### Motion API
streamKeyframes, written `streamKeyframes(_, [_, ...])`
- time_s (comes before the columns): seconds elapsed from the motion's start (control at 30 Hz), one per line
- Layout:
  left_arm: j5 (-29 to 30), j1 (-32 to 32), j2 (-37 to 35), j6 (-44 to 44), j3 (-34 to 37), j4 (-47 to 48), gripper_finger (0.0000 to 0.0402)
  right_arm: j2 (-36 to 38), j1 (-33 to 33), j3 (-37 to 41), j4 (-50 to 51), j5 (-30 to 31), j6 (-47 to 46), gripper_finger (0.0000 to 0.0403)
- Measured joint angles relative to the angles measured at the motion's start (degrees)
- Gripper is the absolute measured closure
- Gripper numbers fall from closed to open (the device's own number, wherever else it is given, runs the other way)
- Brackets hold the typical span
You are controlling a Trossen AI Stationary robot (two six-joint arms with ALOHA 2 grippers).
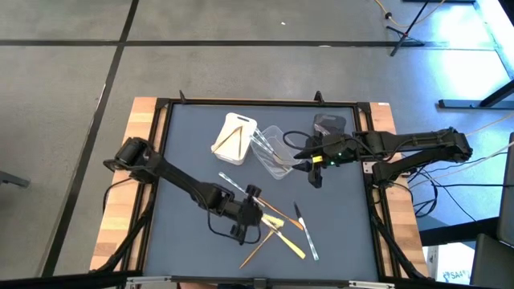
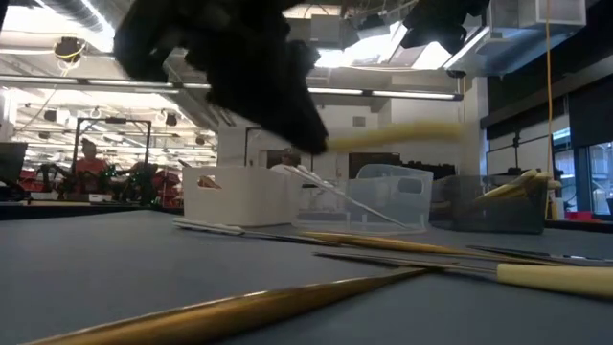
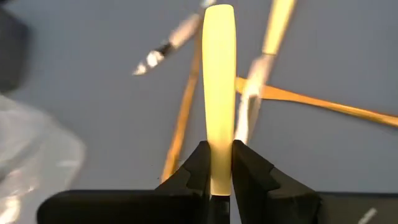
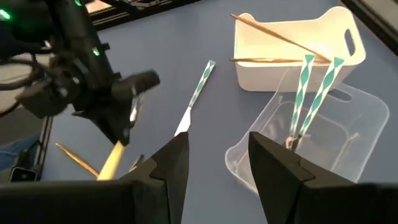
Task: Sort silverware by color (type)
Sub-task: Put the yellow knife into the black bin
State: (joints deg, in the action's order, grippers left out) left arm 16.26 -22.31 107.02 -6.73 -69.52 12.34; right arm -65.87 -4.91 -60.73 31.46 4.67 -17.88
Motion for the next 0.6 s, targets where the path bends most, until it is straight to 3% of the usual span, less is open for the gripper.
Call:
streamKeyframes(0.3, [10.04,4.00,-6.40,-11.10,0.00,2.29,0.0363,0.00,0.00,0.00,-0.85,-7.07,-2.94,0.0249])
streamKeyframes(0.6, [14.53,8.30,-8.61,-25.39,0.00,2.01,0.0362,-0.04,0.04,0.00,-2.03,-8.13,-10.57,0.0249])
